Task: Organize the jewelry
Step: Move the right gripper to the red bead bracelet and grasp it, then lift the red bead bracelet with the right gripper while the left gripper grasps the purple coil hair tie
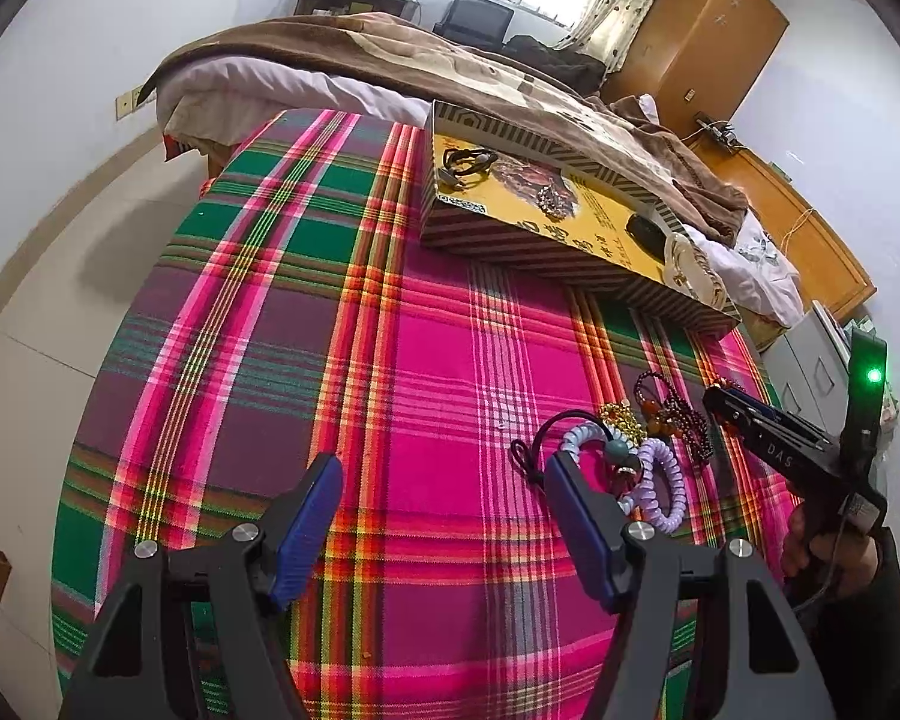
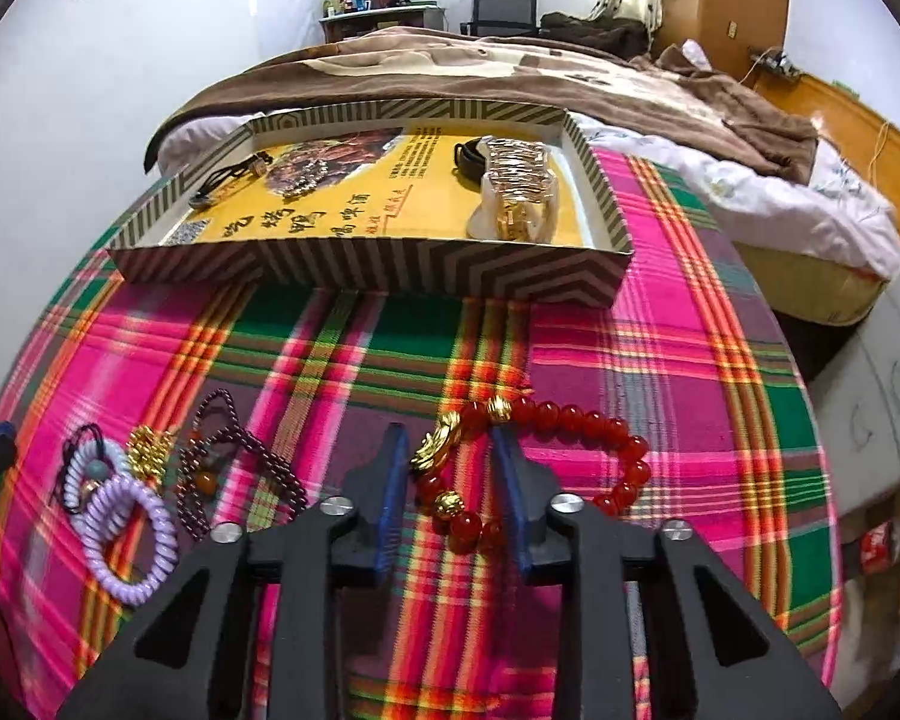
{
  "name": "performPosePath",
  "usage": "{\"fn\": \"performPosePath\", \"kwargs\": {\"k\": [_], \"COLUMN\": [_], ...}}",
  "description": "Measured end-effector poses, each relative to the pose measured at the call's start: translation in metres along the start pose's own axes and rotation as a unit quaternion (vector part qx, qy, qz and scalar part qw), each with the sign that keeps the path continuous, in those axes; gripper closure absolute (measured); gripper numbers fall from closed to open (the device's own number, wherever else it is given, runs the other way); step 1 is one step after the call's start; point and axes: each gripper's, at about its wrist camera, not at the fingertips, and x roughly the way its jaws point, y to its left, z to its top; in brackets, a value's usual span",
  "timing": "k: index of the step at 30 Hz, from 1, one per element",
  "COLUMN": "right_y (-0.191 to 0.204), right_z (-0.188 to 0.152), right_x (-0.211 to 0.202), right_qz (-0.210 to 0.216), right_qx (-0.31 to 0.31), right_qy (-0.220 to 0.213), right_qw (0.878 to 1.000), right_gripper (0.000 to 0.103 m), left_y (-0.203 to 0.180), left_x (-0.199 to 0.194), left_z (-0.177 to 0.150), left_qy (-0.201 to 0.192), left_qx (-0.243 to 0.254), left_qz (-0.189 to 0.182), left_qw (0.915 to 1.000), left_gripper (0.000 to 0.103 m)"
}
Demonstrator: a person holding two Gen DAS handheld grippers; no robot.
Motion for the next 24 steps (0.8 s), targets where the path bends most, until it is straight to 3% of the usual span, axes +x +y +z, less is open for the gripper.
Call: {"fn": "performPosePath", "kwargs": {"k": [1, 3, 17, 21, 24], "right_y": [-0.001, -0.004, -0.035, -0.042, -0.042], "right_z": [-0.001, -0.003, -0.023, -0.029, -0.035], "right_x": [-0.001, -0.003, -0.036, -0.049, -0.055], "right_qz": [-0.003, -0.006, 0.028, 0.037, 0.042], "right_qx": [0.000, 0.003, 0.053, 0.071, 0.074], "right_qy": [-0.001, -0.003, -0.032, -0.043, -0.046], "right_qw": [1.000, 1.000, 0.998, 0.996, 0.995], "right_gripper": [0.088, 0.093, 0.093, 0.093, 0.093], "left_y": [0.000, -0.001, -0.025, -0.043, -0.066], "left_x": [0.000, 0.001, 0.011, 0.010, 0.007], "left_z": [0.000, 0.000, -0.003, -0.003, -0.005], "left_qy": [0.000, 0.000, 0.017, 0.014, -0.001], "left_qx": [0.000, 0.001, 0.027, 0.058, 0.116], "left_qz": [0.000, -0.001, -0.013, -0.023, 0.001], "left_qw": [1.0000, 1.0000, 0.9994, 0.9980, 0.9933], "left_gripper": [0.034, 0.034, 0.034, 0.034, 0.034]}}
